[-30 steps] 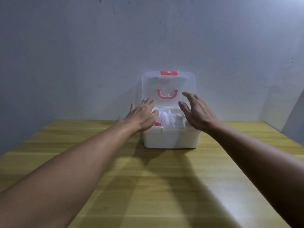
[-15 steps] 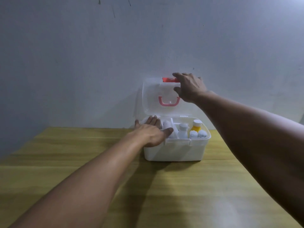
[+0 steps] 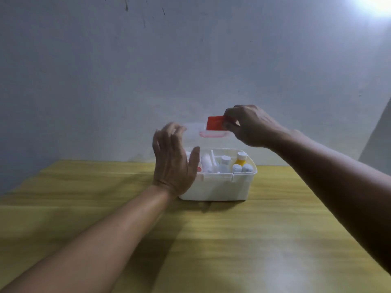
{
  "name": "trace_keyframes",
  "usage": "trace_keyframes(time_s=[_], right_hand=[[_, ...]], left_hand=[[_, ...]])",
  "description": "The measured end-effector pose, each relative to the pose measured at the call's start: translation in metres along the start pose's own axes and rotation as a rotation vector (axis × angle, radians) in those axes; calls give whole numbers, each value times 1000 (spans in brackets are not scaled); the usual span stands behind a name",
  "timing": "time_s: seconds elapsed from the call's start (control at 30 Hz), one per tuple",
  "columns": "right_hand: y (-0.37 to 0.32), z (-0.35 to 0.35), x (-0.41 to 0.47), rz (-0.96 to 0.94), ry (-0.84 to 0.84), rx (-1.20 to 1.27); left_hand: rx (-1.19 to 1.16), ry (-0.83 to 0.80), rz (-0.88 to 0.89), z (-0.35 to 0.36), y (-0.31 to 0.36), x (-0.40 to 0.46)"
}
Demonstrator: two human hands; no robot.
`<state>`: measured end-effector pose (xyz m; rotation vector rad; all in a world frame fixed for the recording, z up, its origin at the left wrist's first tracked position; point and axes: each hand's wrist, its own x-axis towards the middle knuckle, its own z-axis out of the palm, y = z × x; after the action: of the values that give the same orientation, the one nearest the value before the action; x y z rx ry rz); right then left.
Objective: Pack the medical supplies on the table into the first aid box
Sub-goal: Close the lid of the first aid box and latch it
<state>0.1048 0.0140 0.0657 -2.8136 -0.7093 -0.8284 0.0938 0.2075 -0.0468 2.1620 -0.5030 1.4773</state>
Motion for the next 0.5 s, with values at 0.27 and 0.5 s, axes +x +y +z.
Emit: trace_keyframes(time_s=[0.27, 0.5], right_hand=[[-17, 18, -56, 49, -234, 179], [-11, 26, -74, 93, -304, 260]], left_hand=[[-144, -544, -165, -15, 5, 21], [-115, -828, -274, -9, 2, 13]])
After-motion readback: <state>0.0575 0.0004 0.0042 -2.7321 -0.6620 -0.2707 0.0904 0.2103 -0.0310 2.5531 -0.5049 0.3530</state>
